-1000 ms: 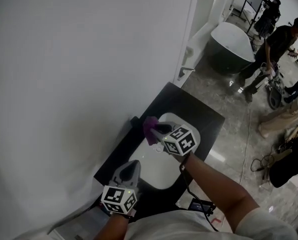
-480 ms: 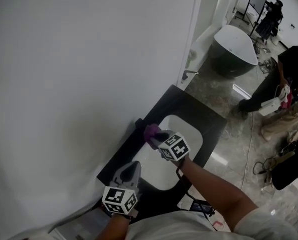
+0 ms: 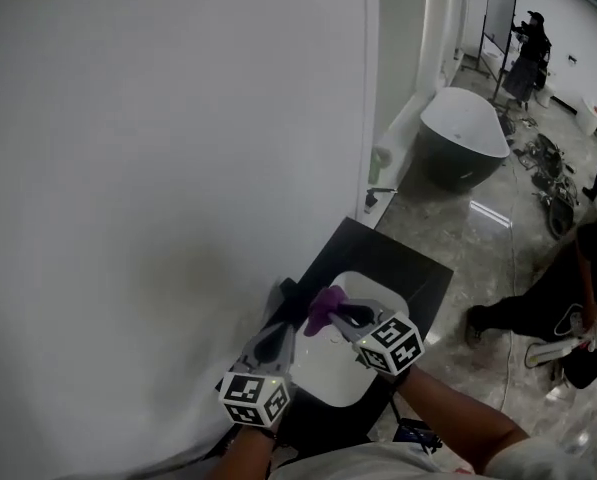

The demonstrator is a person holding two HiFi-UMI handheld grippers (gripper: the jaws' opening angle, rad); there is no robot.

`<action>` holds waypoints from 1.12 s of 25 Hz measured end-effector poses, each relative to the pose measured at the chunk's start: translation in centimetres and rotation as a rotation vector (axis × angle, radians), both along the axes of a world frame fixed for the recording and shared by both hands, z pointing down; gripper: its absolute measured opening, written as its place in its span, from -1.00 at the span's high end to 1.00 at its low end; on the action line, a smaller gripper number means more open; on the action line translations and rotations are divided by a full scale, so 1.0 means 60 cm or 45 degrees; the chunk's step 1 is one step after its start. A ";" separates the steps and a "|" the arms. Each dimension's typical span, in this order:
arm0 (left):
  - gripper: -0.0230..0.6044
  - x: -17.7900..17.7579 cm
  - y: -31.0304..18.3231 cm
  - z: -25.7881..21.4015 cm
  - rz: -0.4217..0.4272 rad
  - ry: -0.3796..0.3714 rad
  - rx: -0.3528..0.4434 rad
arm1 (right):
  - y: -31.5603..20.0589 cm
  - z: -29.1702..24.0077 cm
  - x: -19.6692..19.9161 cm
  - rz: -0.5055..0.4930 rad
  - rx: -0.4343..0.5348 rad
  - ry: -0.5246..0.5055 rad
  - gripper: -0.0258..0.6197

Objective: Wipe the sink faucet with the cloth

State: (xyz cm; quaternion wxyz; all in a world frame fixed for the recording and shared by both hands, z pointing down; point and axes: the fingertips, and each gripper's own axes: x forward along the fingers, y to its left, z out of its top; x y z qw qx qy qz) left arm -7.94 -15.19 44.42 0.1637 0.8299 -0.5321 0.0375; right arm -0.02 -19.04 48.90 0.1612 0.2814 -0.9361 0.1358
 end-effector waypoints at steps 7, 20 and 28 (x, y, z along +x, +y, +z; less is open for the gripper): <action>0.91 0.008 -0.034 -0.135 0.007 -0.013 0.119 | 0.008 -0.207 -0.012 0.048 0.221 -0.121 0.76; 0.91 0.003 -0.040 -0.163 0.019 -0.005 0.129 | 0.005 -0.246 -0.010 0.120 0.252 -0.163 0.77; 0.91 -0.001 -0.045 -0.143 0.019 -0.005 0.110 | 0.003 -0.243 -0.010 0.131 0.253 -0.161 0.77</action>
